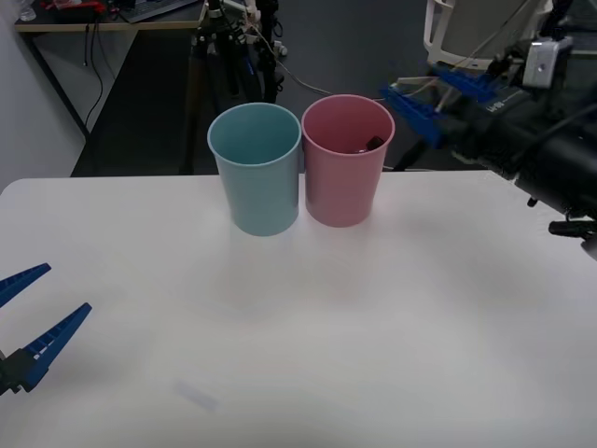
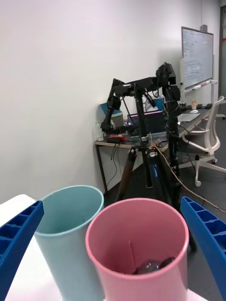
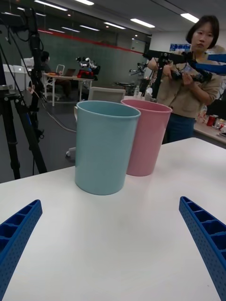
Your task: Grasp the object on the table and drop it into the matching bin: aluminum can to the light blue bin, PET bottle to the pink bin.
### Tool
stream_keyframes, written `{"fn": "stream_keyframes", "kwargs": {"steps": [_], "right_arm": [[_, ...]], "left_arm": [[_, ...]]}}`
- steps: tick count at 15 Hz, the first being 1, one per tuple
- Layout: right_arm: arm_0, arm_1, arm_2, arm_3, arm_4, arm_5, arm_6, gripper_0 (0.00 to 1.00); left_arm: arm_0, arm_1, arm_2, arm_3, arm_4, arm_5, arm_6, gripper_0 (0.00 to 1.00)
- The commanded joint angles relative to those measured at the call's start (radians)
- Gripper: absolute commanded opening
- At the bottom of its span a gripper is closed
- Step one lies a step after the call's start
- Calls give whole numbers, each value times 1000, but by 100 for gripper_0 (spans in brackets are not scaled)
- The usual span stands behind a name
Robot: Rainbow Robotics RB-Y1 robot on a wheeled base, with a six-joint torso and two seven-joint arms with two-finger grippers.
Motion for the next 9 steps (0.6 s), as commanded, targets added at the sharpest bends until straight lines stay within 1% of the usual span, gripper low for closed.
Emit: {"fn": "stream_keyframes", "kwargs": {"steps": [1, 3, 6, 8, 9], "right_arm": [[122, -22, -76, -20, 49, -86, 6, 100], [231, -16, -159, -21, 118, -169, 6, 100], [362, -14, -242, -24, 158, -261, 13, 100], [441, 6, -299, -23, 197, -308, 26, 100], [494, 26, -337, -23, 234, -336, 27, 100]], "left_arm": [[0, 0, 0, 0, 0, 0, 0, 100], [0, 0, 0, 0, 0, 0, 0, 100], [0, 0, 0, 0, 0, 0, 0, 100], [0, 0, 0, 0, 0, 0, 0, 100], [0, 0, 0, 0, 0, 0, 0, 100]]}}
